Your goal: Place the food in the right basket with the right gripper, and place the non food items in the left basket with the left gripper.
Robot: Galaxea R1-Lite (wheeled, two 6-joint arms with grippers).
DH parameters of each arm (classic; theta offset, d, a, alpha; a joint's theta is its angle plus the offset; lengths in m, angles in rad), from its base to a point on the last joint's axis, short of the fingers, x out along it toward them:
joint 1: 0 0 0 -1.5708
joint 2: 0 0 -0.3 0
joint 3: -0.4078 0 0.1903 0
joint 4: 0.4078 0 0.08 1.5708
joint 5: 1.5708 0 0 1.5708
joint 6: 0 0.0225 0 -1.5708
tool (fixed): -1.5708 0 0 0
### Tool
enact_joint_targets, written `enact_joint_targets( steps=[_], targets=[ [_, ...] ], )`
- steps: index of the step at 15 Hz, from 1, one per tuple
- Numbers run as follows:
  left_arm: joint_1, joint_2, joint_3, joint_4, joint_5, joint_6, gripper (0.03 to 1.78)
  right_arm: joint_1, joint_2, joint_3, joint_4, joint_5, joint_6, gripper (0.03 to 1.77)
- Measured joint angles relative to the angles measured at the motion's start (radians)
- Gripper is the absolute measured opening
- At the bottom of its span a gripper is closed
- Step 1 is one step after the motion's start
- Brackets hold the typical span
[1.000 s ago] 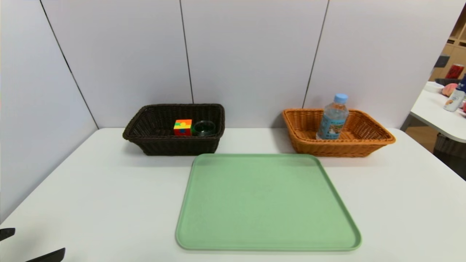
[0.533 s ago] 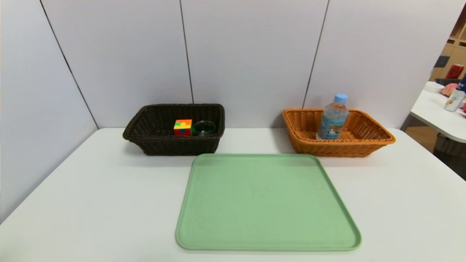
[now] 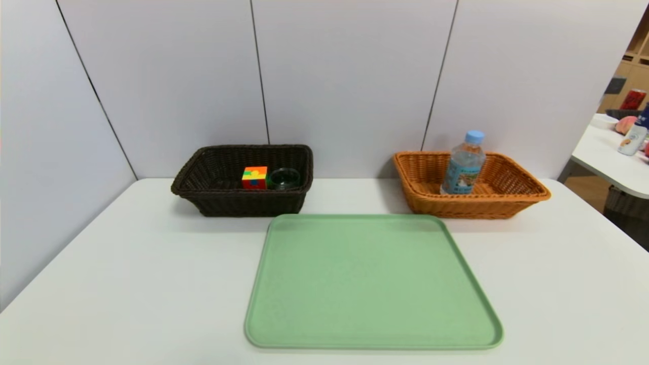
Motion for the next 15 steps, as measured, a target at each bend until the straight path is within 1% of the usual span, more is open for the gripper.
enact_joint_targets(
  steps=[2,4,7,9,12,15],
  targets=[
    [0.018,-0.034,0.019,0.000,-0.007,0.000,1.69,-0.021,-0.033,0.001,0.042,0.002,0.000,1.70],
    [0.030,-0.061,0.036,-0.001,-0.014,0.001,1.69,-0.049,-0.057,0.001,0.046,0.004,0.002,1.70],
    [0.039,-0.100,0.056,-0.001,-0.039,0.001,1.69,-0.106,-0.094,-0.004,0.046,0.047,0.001,1.70],
    [0.043,-0.124,0.065,-0.001,-0.066,0.001,1.69,-0.134,-0.125,0.005,0.048,0.055,-0.006,1.70],
    [0.043,-0.157,0.083,-0.010,-0.120,0.003,1.69,-0.142,-0.167,0.021,0.044,0.054,-0.005,1.70],
    [0.043,-0.194,0.113,-0.029,-0.150,0.004,1.69,-0.143,-0.206,0.026,0.044,0.050,-0.003,1.70]
  ],
)
